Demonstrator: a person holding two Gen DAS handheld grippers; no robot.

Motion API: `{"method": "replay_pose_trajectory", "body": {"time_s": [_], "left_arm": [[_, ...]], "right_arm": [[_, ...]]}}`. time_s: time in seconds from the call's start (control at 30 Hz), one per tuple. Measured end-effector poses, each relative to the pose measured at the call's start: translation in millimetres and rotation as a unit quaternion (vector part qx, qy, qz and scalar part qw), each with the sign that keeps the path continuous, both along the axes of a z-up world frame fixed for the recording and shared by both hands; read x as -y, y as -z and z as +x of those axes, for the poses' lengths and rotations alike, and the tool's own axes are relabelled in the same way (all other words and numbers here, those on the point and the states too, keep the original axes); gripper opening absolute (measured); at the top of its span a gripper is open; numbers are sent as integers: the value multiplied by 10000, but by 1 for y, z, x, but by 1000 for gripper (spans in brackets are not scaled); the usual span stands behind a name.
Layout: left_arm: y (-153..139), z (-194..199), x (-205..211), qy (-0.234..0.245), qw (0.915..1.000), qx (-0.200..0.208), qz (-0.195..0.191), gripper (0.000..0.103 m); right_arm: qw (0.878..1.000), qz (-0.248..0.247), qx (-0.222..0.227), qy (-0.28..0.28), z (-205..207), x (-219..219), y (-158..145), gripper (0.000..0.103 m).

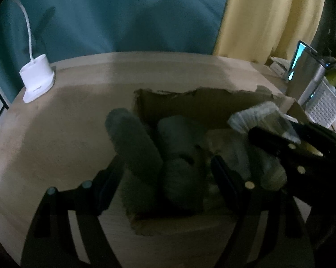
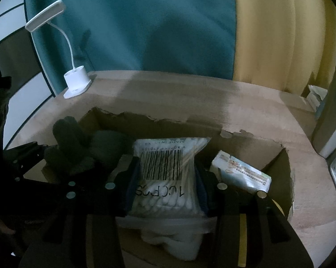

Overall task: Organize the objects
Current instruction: 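Lower the swab bag into the box with the right tool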

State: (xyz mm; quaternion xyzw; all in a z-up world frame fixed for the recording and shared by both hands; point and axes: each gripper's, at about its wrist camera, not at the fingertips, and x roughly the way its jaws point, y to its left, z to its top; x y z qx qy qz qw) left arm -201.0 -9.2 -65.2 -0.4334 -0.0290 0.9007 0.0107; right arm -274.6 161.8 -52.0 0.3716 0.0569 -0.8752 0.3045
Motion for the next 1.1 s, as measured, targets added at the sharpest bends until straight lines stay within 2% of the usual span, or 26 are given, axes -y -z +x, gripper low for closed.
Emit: {"method": "replay_pose_trajectory", "body": {"time_s": [0.97, 1.1], "left_arm": [[-7, 7, 9, -271, 9995, -131, 47, 81], [-9, 10, 11, -314, 9993, -174, 67, 81]], "right_arm": [[9999, -99, -12, 5, 4, 0, -1, 50], [9999, -149, 17, -46, 5, -1, -1, 58]]}}
